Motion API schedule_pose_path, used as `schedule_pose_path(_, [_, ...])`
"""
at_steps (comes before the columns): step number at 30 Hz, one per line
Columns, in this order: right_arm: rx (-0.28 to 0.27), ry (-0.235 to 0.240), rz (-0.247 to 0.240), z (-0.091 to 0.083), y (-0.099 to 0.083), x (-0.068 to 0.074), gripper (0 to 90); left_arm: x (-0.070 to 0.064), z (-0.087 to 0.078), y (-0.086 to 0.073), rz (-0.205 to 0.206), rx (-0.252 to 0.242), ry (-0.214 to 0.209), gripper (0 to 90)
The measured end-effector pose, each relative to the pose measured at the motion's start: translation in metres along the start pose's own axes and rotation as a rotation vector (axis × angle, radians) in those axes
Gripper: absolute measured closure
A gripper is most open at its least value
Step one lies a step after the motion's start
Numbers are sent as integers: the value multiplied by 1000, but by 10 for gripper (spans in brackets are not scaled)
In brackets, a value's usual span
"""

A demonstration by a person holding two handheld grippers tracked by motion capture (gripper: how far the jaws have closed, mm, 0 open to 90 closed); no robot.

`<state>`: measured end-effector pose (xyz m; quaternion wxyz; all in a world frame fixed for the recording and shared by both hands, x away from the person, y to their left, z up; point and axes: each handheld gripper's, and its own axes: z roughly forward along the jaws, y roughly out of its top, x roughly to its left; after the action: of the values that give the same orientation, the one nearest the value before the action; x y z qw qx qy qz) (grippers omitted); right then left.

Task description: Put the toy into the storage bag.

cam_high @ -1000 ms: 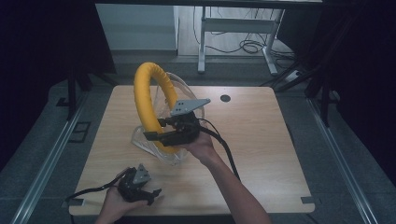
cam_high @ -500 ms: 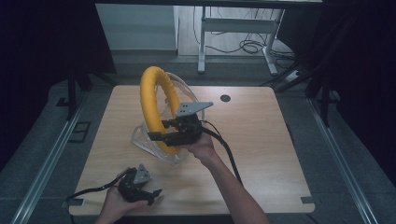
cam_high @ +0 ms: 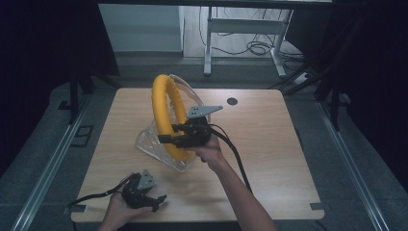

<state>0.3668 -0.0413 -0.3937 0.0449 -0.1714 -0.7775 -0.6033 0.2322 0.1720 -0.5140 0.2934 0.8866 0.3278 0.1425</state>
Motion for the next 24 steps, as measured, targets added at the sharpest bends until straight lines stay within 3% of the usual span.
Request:
schedule_pose_path(1, [9,-34,-21,0,-2,0,476,0,0,0,-1,0,-1,162])
schedule_pose_path(2, [9,-34,-21,0,-2,0,476,0,0,0,-1,0,-1,162])
schedule_pose_path(3, [0,-81,-36,-1,-3,-1,465,0,1,0,2,3,-1,162])
schedule_pose_path(8, [-16,-101,-28,-4,-4,-5,459,0,1,0,1,5,-3,162])
schedule_pose_path(19, [11,-197,-122,-4,-4,7,372,0,2,0,4,14,-5,159])
schedule_pose_path(24, [2,-219,-132,-8,-3,10,340,-1,2,0,3,16,-6,159])
